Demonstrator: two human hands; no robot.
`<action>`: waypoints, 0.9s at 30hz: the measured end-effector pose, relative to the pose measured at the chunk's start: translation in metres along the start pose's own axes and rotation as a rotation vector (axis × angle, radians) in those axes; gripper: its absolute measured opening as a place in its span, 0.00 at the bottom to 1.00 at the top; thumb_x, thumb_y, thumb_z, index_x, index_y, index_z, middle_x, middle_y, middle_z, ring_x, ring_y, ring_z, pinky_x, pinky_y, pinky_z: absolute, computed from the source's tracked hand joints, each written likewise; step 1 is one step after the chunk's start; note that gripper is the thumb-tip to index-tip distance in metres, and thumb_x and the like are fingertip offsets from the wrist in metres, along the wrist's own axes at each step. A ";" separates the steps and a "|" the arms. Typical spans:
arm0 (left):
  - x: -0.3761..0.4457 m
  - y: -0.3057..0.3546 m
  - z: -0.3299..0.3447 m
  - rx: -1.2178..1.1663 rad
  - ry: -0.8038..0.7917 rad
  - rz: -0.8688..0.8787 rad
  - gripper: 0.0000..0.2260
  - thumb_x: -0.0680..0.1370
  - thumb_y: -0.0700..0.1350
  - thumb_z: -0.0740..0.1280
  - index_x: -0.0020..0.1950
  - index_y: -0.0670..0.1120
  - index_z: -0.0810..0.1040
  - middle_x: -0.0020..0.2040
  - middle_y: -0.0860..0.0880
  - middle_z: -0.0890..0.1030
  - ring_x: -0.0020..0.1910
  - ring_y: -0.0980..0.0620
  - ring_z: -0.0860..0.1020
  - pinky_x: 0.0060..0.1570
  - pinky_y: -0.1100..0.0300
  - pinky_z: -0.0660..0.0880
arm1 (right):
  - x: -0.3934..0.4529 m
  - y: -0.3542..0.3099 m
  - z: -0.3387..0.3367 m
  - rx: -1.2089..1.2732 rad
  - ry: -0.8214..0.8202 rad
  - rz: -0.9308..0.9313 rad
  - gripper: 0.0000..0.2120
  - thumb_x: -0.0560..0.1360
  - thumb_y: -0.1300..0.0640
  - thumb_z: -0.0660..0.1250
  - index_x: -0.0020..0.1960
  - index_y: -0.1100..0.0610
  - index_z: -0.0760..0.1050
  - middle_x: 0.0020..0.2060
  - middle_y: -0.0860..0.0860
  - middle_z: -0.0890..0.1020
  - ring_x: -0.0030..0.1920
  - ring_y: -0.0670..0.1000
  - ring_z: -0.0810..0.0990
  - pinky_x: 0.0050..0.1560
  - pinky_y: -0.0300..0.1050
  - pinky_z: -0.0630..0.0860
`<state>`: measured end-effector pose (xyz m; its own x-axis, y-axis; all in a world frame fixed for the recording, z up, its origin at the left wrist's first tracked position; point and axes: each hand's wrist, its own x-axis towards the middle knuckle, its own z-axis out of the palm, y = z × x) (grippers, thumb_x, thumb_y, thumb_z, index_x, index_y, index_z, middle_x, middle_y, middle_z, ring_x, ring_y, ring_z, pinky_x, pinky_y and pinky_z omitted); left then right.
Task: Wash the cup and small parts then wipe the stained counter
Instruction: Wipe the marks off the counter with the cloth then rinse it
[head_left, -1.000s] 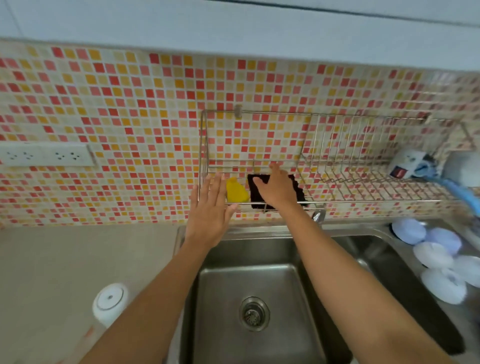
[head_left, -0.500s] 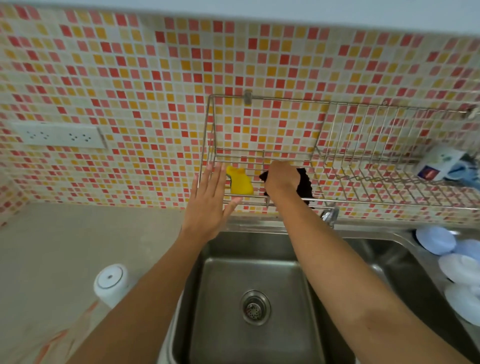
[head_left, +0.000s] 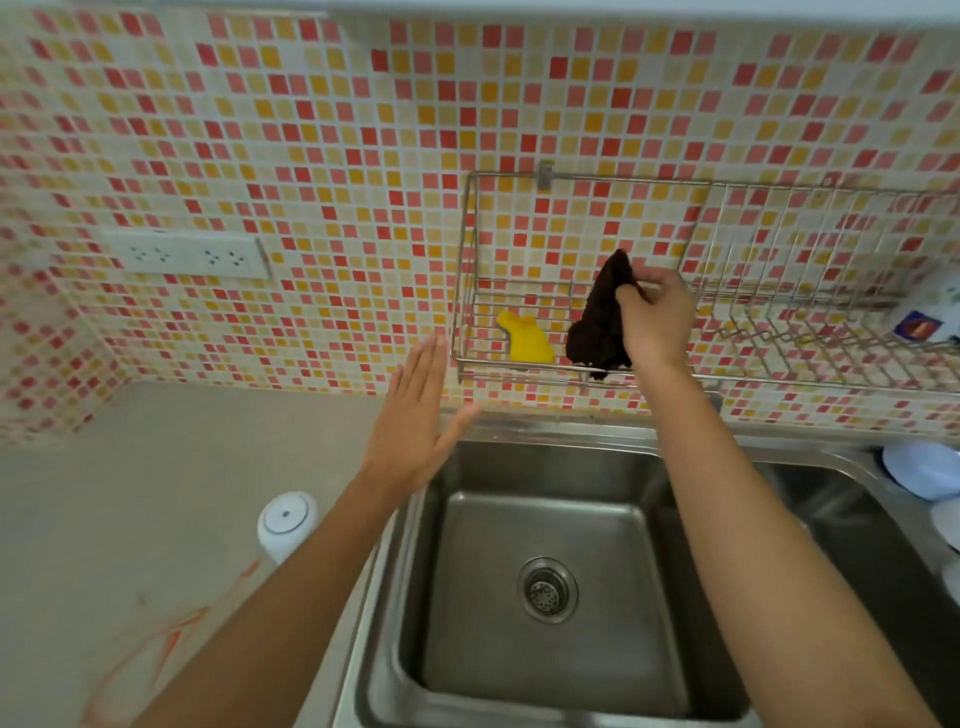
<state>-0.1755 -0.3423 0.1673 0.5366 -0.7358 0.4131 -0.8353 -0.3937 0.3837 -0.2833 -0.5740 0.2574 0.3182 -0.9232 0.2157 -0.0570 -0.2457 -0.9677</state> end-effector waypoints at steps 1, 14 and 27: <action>-0.017 -0.014 -0.005 -0.025 0.031 -0.043 0.33 0.81 0.61 0.52 0.79 0.48 0.42 0.79 0.52 0.42 0.77 0.57 0.39 0.75 0.55 0.41 | -0.013 -0.008 0.000 0.027 -0.011 -0.052 0.09 0.74 0.63 0.65 0.49 0.50 0.74 0.49 0.50 0.82 0.48 0.49 0.82 0.52 0.49 0.80; -0.156 -0.202 -0.014 -0.473 -0.294 -0.451 0.50 0.61 0.57 0.80 0.75 0.49 0.56 0.73 0.50 0.63 0.71 0.52 0.65 0.71 0.55 0.62 | -0.288 0.073 0.082 -0.312 -0.304 0.059 0.14 0.74 0.64 0.67 0.53 0.47 0.75 0.43 0.43 0.82 0.43 0.44 0.82 0.46 0.46 0.80; -0.162 -0.254 0.027 -0.721 -0.356 -0.346 0.41 0.61 0.46 0.82 0.67 0.55 0.63 0.64 0.55 0.74 0.61 0.58 0.73 0.58 0.68 0.70 | -0.446 0.203 0.181 -1.126 -0.672 -0.299 0.21 0.79 0.50 0.55 0.70 0.52 0.70 0.69 0.53 0.72 0.70 0.56 0.69 0.75 0.59 0.49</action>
<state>-0.0538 -0.1378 -0.0192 0.5760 -0.8153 -0.0593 -0.2889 -0.2709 0.9182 -0.2654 -0.1582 -0.0593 0.8355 -0.5490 -0.0214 -0.5424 -0.8180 -0.1917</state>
